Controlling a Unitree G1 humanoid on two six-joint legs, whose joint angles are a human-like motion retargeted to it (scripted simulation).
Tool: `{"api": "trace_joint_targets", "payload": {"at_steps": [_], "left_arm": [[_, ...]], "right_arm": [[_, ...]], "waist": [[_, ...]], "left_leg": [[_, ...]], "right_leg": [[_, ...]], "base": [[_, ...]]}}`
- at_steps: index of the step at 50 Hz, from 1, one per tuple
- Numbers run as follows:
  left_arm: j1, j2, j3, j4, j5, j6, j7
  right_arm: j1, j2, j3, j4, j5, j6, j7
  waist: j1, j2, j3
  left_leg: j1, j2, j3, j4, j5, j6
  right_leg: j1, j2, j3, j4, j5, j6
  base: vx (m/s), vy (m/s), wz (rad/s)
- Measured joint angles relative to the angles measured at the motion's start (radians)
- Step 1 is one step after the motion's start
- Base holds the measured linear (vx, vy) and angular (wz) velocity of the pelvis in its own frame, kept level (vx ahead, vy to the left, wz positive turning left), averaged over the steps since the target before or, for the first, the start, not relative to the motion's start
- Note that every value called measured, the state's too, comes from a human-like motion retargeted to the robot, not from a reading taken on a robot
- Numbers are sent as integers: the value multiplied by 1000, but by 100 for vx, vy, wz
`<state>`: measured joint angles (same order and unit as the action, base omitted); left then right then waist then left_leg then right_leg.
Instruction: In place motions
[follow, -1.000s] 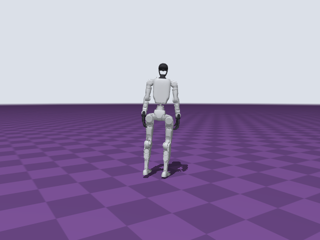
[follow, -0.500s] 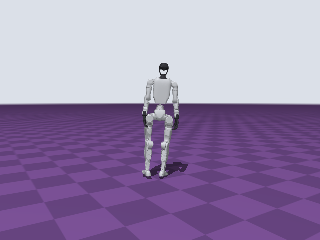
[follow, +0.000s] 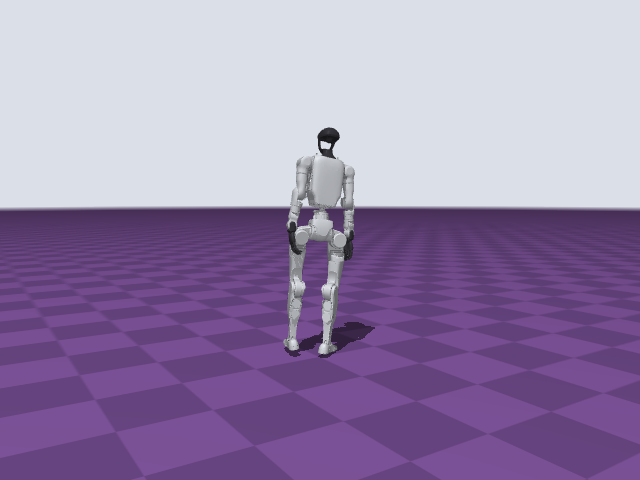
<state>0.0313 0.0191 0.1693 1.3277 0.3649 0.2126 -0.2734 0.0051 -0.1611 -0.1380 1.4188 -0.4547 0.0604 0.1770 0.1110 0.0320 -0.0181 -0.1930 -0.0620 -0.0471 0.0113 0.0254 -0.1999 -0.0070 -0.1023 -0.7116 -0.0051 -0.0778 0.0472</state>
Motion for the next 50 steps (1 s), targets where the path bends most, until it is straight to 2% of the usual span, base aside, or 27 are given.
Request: {"api": "trace_joint_targets", "payload": {"at_steps": [2,5,6,8,10,12,15,17,19,21,22,23,25,27,32,35,36,37,38,39,40,44,47,50], "left_arm": [[4,-5,-12,20,-27,-4,32],[5,-5,-7,60,-52,0,53],[8,-3,2,75,-56,6,53],[20,1,25,105,-63,15,55],[32,8,49,135,-68,20,62],[40,13,62,168,-65,28,74],[44,13,74,217,-62,42,87],[40,9,82,241,-64,50,83],[31,6,90,251,-61,53,76],[30,6,99,243,-50,50,66],[32,10,102,238,-43,50,59],[33,16,103,235,-35,53,52],[25,30,104,240,-24,69,47],[14,40,113,249,-29,81,60],[8,60,117,234,-62,63,27],[3,76,116,208,-38,70,21],[2,80,115,204,-30,68,32],[2,84,114,202,-24,66,43],[5,89,113,205,-20,62,53],[5,93,112,210,-15,60,58],[6,97,112,216,-10,59,59],[-10,91,71,241,-12,69,62],[-17,84,50,236,-22,48,59],[-21,85,9,227,-9,42,51]], "right_arm": [[25,0,-22,-8,-26,-9,-7],[38,6,-45,3,-62,0,-43],[40,9,-45,13,-66,6,-56],[44,15,-39,38,-70,13,-71],[49,22,-39,62,-74,12,-67],[59,25,-52,77,-80,11,-56],[78,19,-67,91,-68,12,-68],[84,14,-71,99,-52,14,-88],[81,8,-74,102,-30,12,-94],[80,0,-67,93,-16,8,-83],[81,-2,-61,88,-13,6,-77],[81,-1,-56,84,-14,4,-74],[74,8,-51,83,-15,5,-68],[64,21,-47,75,-17,5,-61],[55,40,4,1,-65,-21,-33],[38,42,42,-32,-109,-28,-30],[32,43,50,-40,-121,-28,-27],[28,44,58,-49,-132,-29,-23],[28,46,65,-58,-143,-31,-16],[28,47,68,-67,-154,-36,-9],[28,48,69,-74,-165,-41,-1],[34,44,32,-115,-209,-53,8],[32,41,39,-139,-232,-68,-19],[35,43,63,-141,-227,-70,-42]], "waist": [[15,-20,-8],[15,-44,-32],[-7,-48,-43],[-45,-60,-64],[-63,-64,-84],[-62,-49,-102],[-32,-29,-112],[-18,6,-100],[-28,63,-75],[-59,111,-48],[-75,122,-39],[-86,119,-37],[-95,108,-39],[-98,100,-41],[-151,78,-46],[-170,22,-33],[-172,-3,-25],[-174,-23,-17],[-175,-35,-11],[-157,-51,-13],[-131,-69,-20],[-102,-85,-27],[-106,-77,-19],[-162,-66,-16]], "left_leg": [[-5,36,159,18,-49,50],[43,123,608,31,-77,84],[60,133,708,36,-69,97],[84,150,844,57,-43,102],[92,146,867,65,-9,101],[96,134,837,36,5,70],[89,94,737,-18,-7,104],[94,103,694,-26,-19,112],[107,143,613,-20,-37,98],[123,172,550,-11,-55,96],[130,169,521,-12,-61,102],[131,154,492,-15,-62,111],[122,131,434,-18,-57,125],[110,120,379,-22,-48,137],[73,91,227,-20,-36,156],[82,33,171,-24,-36,166],[93,8,157,-24,-38,171],[105,-12,142,-23,-39,175],[117,-21,126,-21,-41,178],[121,-32,129,-19,-43,181],[120,-42,141,-17,-46,184],[110,-61,103,-13,-36,192],[111,-52,123,-21,-35,207],[105,-40,141,-25,-37,215]], "right_leg": [[25,-20,-82,-13,-4,14],[43,-35,-192,-27,-8,37],[50,-38,-233,-28,-12,45],[66,-51,-295,-24,-16,62],[81,-59,-330,-12,-16,79],[103,-50,-383,6,-12,94],[141,-61,-434,60,20,97],[170,-71,-455,130,87,80],[183,-102,-433,272,175,29],[146,-176,-318,500,224,-62],[113,-214,-242,605,230,-89],[75,-237,-160,671,226,-73],[-28,-190,71,725,197,-36],[-86,-111,216,705,165,-18],[-143,1,327,522,19,-31],[-171,73,483,350,-9,-19],[-169,78,512,284,15,-17],[-166,88,543,231,28,-32],[-159,112,578,201,22,-81],[-143,81,498,193,18,-81],[-123,23,361,195,16,-56],[-124,5,373,201,59,3],[-129,13,368,197,78,-12],[-139,36,391,172,98,-19]], "base": [[-37,2,275],[-38,6,266],[-34,11,282],[-19,8,258],[-16,16,201],[-21,29,157],[-19,39,118],[-20,44,113],[-19,35,154],[-10,37,186],[-3,38,179],[-4,28,168],[-11,15,156],[-17,8,149],[-4,5,161],[1,-1,129],[8,-5,112],[13,-6,108],[16,-5,72],[18,-4,22],[19,-2,37],[10,1,49],[2,5,-22],[-1,3,-25]]}}
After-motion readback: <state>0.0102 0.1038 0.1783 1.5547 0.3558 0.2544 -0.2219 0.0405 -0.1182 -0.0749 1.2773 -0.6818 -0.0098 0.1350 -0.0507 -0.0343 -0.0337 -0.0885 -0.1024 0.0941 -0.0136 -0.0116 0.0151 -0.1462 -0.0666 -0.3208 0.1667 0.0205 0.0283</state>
